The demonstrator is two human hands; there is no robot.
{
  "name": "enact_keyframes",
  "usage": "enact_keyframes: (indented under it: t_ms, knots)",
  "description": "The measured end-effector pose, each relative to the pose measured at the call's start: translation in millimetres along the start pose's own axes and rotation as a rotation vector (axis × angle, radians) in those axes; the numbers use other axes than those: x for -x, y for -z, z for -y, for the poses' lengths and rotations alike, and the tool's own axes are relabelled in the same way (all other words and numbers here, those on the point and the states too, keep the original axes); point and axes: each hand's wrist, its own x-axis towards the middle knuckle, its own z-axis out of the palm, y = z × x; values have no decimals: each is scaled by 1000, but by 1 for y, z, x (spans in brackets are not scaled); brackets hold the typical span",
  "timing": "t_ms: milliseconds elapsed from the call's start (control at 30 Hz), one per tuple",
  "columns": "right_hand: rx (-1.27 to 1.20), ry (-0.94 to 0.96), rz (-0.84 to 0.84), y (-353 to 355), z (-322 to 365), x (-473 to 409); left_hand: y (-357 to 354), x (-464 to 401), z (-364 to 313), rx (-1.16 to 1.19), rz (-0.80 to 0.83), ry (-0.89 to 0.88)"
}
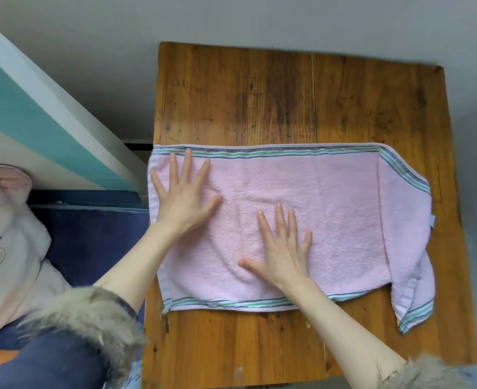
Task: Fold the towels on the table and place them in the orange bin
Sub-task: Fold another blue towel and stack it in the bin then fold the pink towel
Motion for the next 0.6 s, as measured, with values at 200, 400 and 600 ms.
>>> enact_keyframes:
  t_ms: [200, 400, 600]
  knots:
    - [10, -9, -14, -4, 4, 0, -41, 85, -1, -22, 62, -41]
    - [-12, -26, -23, -6, 12, -3, -52, 95, 3, -21, 39, 41]
    - [-102, 20, -57, -1, 5, 0, -40, 91, 18, -107, 118, -20]
